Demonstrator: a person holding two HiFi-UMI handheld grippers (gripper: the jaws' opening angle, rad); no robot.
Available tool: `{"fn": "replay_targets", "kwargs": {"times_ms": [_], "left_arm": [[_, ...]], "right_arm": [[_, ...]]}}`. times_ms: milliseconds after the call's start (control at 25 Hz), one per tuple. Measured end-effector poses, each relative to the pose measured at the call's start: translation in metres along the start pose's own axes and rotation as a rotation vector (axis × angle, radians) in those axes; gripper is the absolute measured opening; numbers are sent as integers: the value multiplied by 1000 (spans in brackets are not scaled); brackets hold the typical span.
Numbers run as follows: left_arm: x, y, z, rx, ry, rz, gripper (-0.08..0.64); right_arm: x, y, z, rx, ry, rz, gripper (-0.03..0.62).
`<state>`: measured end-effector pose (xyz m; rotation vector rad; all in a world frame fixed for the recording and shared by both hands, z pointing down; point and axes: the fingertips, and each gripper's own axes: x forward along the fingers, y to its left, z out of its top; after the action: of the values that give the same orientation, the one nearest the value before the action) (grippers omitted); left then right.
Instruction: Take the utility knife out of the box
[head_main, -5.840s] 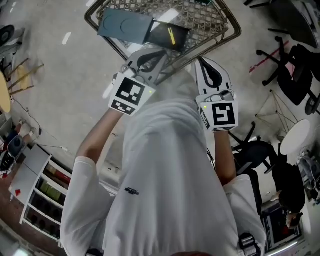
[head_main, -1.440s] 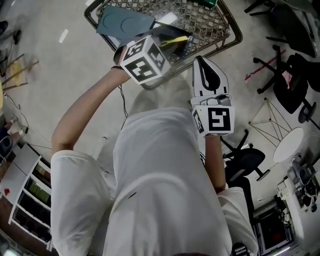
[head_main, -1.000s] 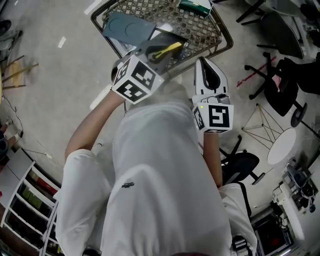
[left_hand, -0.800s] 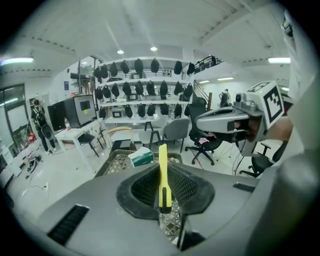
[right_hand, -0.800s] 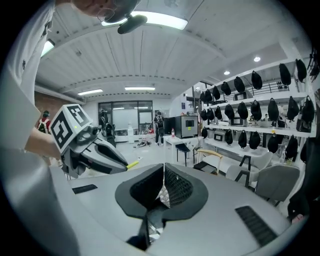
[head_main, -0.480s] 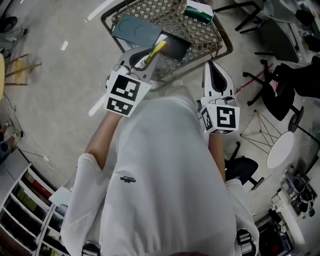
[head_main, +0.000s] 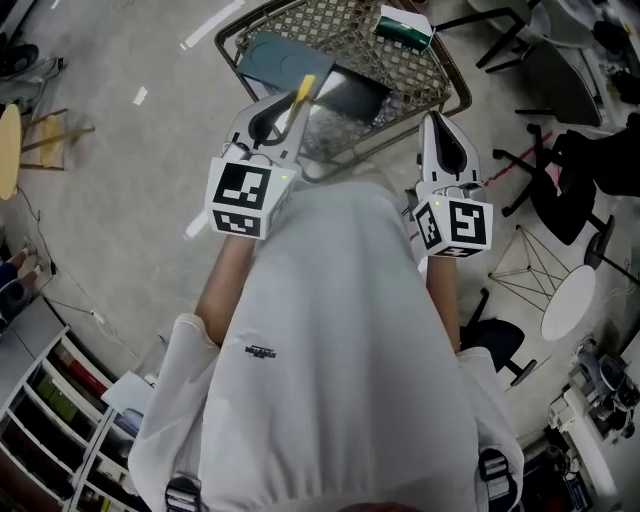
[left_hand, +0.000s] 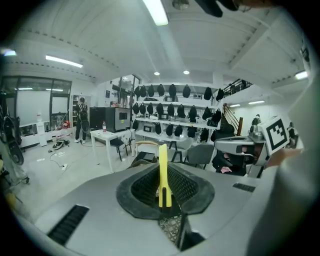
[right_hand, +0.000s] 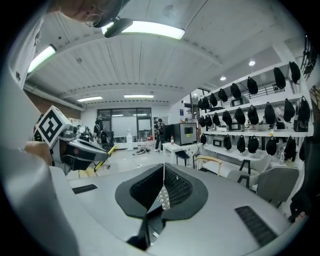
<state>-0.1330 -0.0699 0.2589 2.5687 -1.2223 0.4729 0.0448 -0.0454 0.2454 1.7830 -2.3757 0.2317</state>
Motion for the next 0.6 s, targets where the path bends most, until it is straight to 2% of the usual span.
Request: {"fn": "replay_targets", "kwargs": {"times_ms": [320,600], "left_arm": [[-7,-6,-1,9,-23,4,46],[-12,-9,-2,-16,-31,-2,46]], "right_arm": [[-3,12,-3,0,4,33,0],[-4,18,-4,-4,18,39,0]]}}
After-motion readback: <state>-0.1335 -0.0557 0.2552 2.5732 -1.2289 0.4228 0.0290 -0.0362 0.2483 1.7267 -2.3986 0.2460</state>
